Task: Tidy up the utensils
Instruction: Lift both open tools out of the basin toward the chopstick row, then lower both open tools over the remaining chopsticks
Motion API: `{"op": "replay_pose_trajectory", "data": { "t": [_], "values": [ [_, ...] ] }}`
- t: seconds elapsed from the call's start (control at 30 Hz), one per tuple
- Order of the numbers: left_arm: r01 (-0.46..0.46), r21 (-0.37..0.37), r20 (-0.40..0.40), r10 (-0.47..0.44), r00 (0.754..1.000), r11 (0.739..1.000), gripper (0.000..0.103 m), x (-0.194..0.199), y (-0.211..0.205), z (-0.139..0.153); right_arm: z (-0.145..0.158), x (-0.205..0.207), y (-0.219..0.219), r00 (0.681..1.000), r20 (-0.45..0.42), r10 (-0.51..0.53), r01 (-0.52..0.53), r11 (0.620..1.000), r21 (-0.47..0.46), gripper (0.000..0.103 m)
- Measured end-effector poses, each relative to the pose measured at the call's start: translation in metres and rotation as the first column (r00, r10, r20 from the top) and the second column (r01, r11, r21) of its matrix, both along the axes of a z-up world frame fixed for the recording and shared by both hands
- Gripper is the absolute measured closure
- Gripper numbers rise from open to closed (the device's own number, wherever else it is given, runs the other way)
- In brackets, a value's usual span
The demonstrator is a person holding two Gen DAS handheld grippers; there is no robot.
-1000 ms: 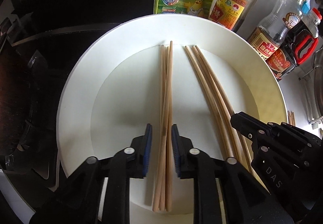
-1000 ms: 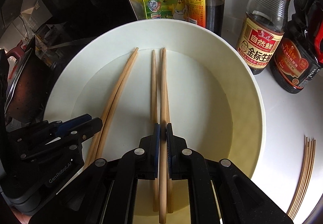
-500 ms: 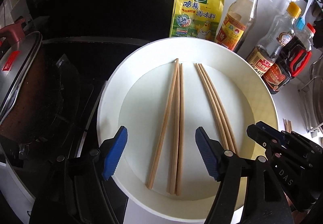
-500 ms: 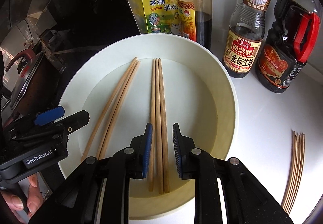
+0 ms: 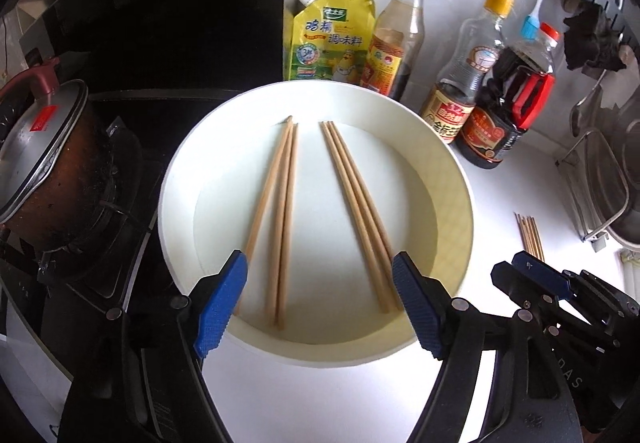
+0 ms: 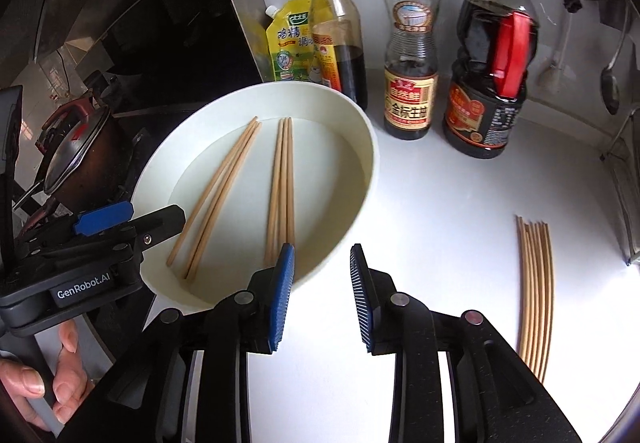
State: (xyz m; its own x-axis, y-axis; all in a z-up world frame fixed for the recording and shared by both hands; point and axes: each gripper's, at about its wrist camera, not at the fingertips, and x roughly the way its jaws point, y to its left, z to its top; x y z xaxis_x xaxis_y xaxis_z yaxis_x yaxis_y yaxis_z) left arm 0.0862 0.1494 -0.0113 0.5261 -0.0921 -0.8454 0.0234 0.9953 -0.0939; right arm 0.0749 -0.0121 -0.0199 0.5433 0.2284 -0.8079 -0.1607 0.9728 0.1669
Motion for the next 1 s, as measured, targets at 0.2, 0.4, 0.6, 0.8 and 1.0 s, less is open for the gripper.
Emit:
{"op": "replay_pose_trajectory", "data": {
  "t": [0.2, 0.4, 0.6, 0.8, 1.0],
  "values": [
    [0.062, -0.009, 0.016, -0.062, 0.998, 0.998, 0.026, -0.019, -0.044, 0.005, 0.002, -0.039, -0.048, 0.997, 0.013, -0.075, 0.075, 0.997, -0.015, 0.069],
    [0.140, -0.033, 0.000, -0.140, 0.990, 0.990, 0.025, -0.031, -0.094, 0.001, -0.006, -0.071, -0.103, 0.986, 0.009, -0.166, 0.166, 0.986, -0.032, 0.067],
    [0.219, -0.038, -0.017, -0.220, 0.975, 0.975, 0.024, -0.040, -0.147, -0.009, -0.021, -0.096, -0.159, 0.962, -0.001, -0.273, 0.273, 0.960, -0.065, 0.064],
    [0.255, -0.043, -0.038, -0.256, 0.966, 0.966, 0.023, -0.039, -0.189, -0.026, -0.042, -0.104, -0.204, 0.941, -0.012, -0.338, 0.335, 0.936, -0.108, 0.062],
    [0.257, -0.030, -0.061, -0.259, 0.964, 0.966, 0.023, -0.035, -0.217, -0.050, -0.070, -0.096, -0.226, 0.940, -0.043, -0.339, 0.330, 0.933, -0.144, 0.061]
  ]
}}
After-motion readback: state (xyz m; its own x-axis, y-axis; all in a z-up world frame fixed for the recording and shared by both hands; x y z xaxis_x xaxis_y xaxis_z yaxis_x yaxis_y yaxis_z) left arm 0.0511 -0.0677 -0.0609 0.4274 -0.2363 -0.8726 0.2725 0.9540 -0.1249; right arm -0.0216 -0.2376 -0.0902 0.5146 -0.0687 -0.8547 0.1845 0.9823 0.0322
